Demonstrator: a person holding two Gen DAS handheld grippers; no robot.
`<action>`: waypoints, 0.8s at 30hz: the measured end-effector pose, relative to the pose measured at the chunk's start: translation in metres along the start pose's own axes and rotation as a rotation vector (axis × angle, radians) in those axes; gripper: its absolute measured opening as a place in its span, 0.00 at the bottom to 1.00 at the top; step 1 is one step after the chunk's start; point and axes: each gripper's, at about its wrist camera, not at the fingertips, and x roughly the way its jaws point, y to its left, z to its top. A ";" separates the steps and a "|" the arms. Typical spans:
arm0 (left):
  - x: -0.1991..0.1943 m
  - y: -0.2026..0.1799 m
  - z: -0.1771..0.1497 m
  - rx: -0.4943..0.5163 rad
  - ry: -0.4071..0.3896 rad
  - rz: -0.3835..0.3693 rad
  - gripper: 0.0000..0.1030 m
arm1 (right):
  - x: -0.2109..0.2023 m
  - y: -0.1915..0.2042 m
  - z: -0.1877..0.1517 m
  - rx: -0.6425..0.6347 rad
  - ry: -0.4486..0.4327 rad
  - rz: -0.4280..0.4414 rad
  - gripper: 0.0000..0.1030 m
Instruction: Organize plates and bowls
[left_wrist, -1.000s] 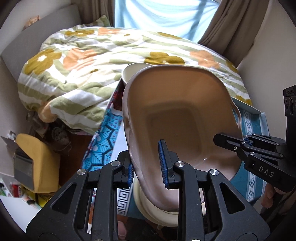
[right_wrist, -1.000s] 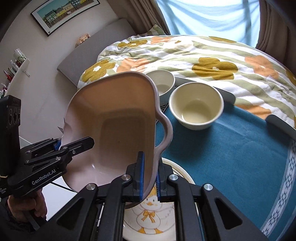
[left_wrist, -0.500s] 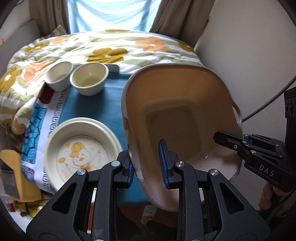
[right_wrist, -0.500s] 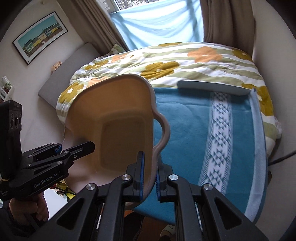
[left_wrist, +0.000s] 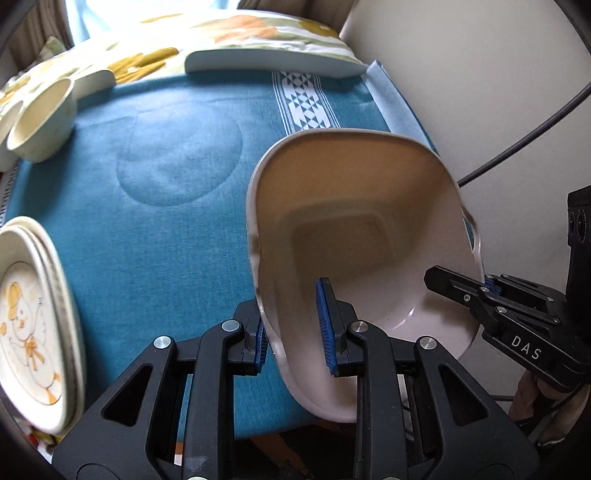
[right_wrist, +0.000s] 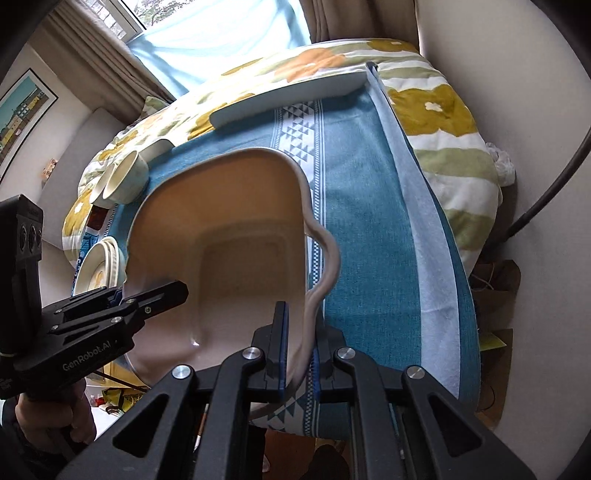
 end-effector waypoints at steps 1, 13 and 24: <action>0.005 -0.001 0.000 0.003 0.006 0.000 0.20 | 0.003 -0.002 0.000 0.005 0.003 -0.003 0.09; 0.030 0.001 0.009 0.037 0.037 0.058 0.20 | 0.020 -0.020 -0.004 0.034 0.007 0.012 0.09; 0.039 -0.006 0.010 0.085 0.058 0.106 0.37 | 0.020 -0.031 -0.003 0.151 -0.022 0.094 0.46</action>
